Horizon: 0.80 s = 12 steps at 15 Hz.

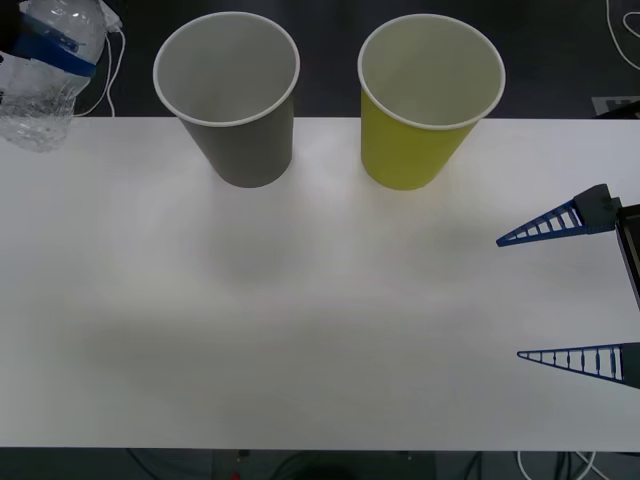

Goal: Put the can into the green bin and the plastic bottle into the gray bin

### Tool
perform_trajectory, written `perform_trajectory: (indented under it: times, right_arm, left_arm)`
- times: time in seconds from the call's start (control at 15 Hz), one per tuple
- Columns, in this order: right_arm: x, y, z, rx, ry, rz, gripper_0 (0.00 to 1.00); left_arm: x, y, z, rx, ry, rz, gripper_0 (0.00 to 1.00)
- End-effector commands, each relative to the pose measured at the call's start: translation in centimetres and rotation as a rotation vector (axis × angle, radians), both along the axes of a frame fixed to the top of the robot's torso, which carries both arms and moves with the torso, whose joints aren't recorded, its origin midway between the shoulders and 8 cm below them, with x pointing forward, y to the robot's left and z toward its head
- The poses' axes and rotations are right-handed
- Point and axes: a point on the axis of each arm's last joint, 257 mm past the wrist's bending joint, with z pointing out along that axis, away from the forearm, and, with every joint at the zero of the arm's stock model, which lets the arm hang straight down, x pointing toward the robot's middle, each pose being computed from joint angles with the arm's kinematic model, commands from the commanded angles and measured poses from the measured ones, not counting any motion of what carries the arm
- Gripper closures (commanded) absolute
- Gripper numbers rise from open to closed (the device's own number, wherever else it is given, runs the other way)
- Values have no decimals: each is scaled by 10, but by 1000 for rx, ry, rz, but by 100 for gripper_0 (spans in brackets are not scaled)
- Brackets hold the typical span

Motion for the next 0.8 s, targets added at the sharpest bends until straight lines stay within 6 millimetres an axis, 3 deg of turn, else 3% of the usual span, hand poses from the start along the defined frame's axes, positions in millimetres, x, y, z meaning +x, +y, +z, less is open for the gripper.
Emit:
perform_trajectory:
  times: [0.07, 0.4, 0.8]
  right_arm:
    - [0, 0, 0, 0, 0, 0, 0]
    - [0, 0, 0, 0, 0, 0, 0]
    - [0, 0, 0, 0, 0, 0, 0]
  left_arm:
    - [11, -6, 13, 36, 11, 2, 100]
    - [34, -25, 28, 105, 36, 4, 100]
    - [58, -68, 34, 82, 61, -14, 100]
